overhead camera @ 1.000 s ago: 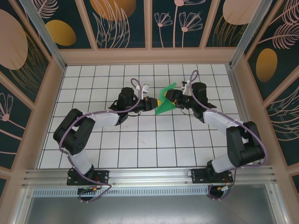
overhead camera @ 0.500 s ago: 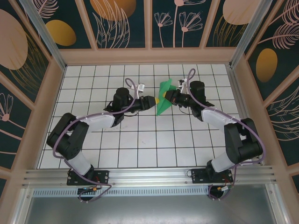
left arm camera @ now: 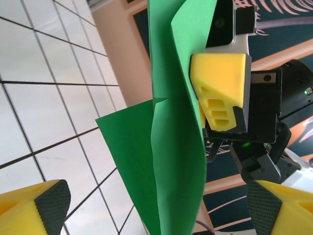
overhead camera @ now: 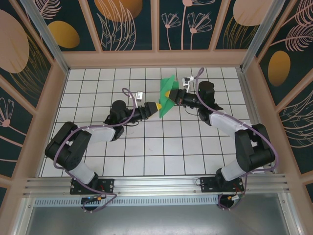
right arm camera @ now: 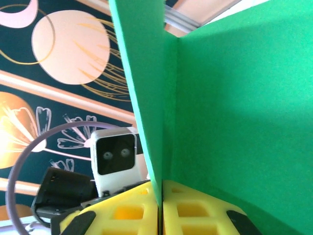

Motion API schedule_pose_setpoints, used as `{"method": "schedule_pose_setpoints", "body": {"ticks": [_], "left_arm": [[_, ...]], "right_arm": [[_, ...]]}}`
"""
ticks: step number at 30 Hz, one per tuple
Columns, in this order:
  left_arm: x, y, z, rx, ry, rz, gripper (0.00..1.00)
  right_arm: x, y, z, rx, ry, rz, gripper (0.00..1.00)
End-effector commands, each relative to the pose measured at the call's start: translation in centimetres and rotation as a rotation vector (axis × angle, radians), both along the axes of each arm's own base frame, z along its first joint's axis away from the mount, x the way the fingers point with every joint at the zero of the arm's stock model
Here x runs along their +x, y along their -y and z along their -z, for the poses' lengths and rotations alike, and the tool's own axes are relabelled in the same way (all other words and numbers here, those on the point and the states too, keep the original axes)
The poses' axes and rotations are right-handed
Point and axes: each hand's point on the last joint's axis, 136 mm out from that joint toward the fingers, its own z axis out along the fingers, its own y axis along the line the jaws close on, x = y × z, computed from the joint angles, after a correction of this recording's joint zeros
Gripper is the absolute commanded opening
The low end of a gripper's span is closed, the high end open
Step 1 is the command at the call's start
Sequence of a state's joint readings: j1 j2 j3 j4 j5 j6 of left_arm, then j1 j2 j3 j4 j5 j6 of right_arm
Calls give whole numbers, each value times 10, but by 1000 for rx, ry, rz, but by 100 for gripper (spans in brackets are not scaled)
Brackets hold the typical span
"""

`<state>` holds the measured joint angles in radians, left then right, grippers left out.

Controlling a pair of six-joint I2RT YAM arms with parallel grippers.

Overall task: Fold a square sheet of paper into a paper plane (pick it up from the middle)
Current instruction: Turn over the paper at the center of the table.

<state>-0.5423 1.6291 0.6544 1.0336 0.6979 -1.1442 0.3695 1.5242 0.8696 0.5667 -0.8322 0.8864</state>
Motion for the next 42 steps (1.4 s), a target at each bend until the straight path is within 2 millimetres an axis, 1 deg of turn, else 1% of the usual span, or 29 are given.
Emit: {"method": "schedule_pose_setpoints", "body": {"ticks": [1, 3, 6, 9, 11, 14, 18, 21, 27, 31, 33, 36, 38, 40, 42], "left_arm": [[-8, 5, -32, -89, 117, 55, 95], [-9, 5, -39, -110, 146, 59, 93], [-10, 5, -50, -140, 177, 65, 84], [-7, 5, -51, -135, 188, 53, 75], [-4, 6, -50, -120, 191, 49, 69], [1, 9, -45, -85, 191, 47, 66], [5, 11, -36, -43, 176, 43, 58], [8, 12, -32, -30, 159, 37, 50], [12, 11, -29, -15, 144, 19, 39], [13, 10, -30, -14, 146, 10, 27], [13, 10, -31, -14, 150, 7, 21], [15, 7, -27, 7, 149, -9, 15], [16, 5, -21, 41, 150, -23, 12], [18, 1, -14, 87, 161, -42, 9], [21, -5, 1, 181, 162, -73, 8]], "right_arm": [[-4, -14, -22, 60, 34, -63, 10], [-5, -17, -23, 72, 27, -78, 10], [-5, -21, -20, 77, 1, -86, 10], [-6, -22, -19, 80, -15, -93, 11], [-5, -23, -17, 78, -27, -95, 11], [-7, -24, -17, 77, -34, -101, 12], [-7, -26, -16, 70, -35, -108, 14], [-7, -27, -16, 63, -30, -110, 15], [-6, -26, -16, 42, -25, -101, 19], [-5, -23, -18, 36, -19, -90, 23], [-4, -21, -19, 26, -17, -79, 26], [0, -9, -19, 1, -10, -35, 35], [4, 4, -16, -33, -7, 13, 43], [8, 19, -11, -82, -9, 80, 49], [11, 36, -2, -147, -12, 156, 53]]}}
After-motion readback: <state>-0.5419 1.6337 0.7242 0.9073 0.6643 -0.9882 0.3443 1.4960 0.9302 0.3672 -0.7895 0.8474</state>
